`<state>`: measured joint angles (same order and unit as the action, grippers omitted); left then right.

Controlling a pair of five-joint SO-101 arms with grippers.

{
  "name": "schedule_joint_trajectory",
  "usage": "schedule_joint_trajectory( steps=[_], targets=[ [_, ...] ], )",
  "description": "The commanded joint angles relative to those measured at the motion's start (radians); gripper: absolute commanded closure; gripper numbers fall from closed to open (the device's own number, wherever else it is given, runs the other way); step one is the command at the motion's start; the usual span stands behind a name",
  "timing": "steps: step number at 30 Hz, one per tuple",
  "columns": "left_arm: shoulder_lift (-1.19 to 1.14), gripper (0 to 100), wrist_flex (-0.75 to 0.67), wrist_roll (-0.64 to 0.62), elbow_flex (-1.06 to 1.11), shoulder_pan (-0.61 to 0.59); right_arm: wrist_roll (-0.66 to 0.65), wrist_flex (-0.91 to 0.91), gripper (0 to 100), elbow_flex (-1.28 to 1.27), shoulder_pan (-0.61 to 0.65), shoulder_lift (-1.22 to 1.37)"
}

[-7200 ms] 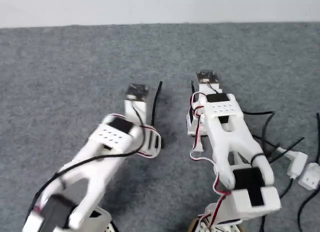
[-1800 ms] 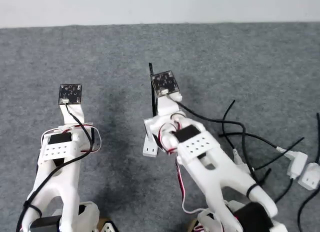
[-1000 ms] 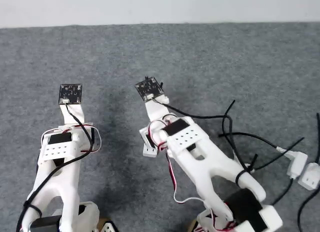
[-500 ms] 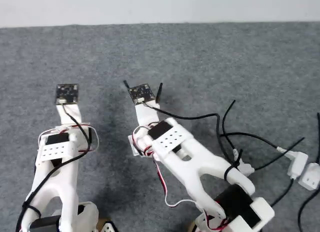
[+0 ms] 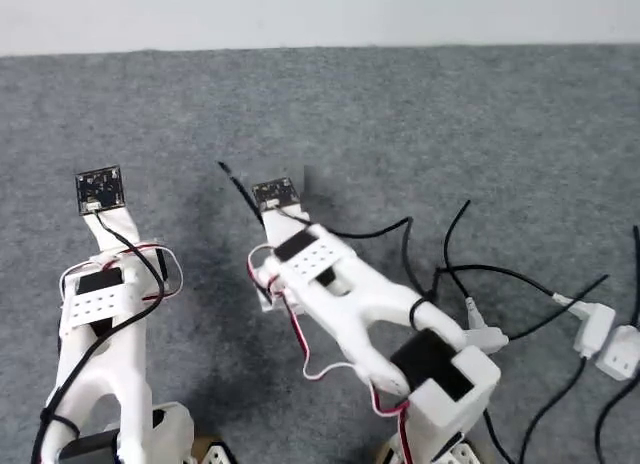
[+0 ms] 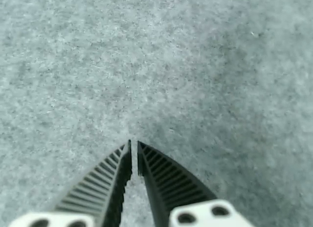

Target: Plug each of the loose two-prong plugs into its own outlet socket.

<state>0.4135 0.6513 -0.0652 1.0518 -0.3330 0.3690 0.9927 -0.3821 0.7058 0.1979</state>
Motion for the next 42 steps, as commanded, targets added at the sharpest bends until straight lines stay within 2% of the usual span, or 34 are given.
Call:
schedule_joint_trajectory(
  steps=[1,4,8,11,16,22,25,27,30,32,34,38,40,42],
  targets=[
    [0.021,98,-0.026,-0.009,-0.041,0.055,-0.055,0.067,99.8,0.069,-0.085,-0.042],
    [0.029,98,-0.028,-0.008,-0.018,0.101,-0.071,0.153,99.1,0.061,-0.186,-0.143],
    [0.023,99,-0.097,-0.008,0.004,0.110,-0.218,0.278,99.0,0.034,-0.369,-0.338],
    [0.029,99,-0.158,-0.008,0.041,0.135,-0.316,0.308,99.0,-0.009,-0.552,-0.473],
    [0.061,99,-0.163,-0.008,0.054,0.150,-0.443,0.257,99.0,-0.098,-0.845,-0.576],
    [0.232,99,-0.167,0.008,0.163,0.153,-0.554,0.134,99.0,-0.166,-1.141,-0.513],
    [0.350,99,-0.167,0.043,0.243,0.173,-0.628,0.094,97.9,-0.169,-1.241,-0.444],
    [0.425,99,-0.164,0.046,0.300,0.207,-0.669,0.105,92.0,-0.164,-1.270,-0.395],
    [0.537,99,-0.164,0.046,0.363,0.222,-0.666,0.139,76.4,-0.147,-1.287,-0.355],
    [0.595,99,-0.163,0.044,0.398,0.222,-0.631,0.180,73.6,-0.114,-1.288,-0.357],
    [0.646,99,-0.140,0.043,0.421,0.222,-0.615,0.249,79.4,-0.068,-1.287,-0.374],
    [0.729,98,-0.051,0.044,0.427,0.167,-0.572,0.374,99.4,-0.028,-1.267,-0.447],
    [0.764,98,-0.023,0.046,0.435,0.129,-0.568,0.410,97.3,-0.055,-1.244,-0.495],
    [0.810,98,-0.014,0.048,0.458,0.103,-0.566,0.409,99.3,-0.129,-1.218,-0.549]
  ],
)
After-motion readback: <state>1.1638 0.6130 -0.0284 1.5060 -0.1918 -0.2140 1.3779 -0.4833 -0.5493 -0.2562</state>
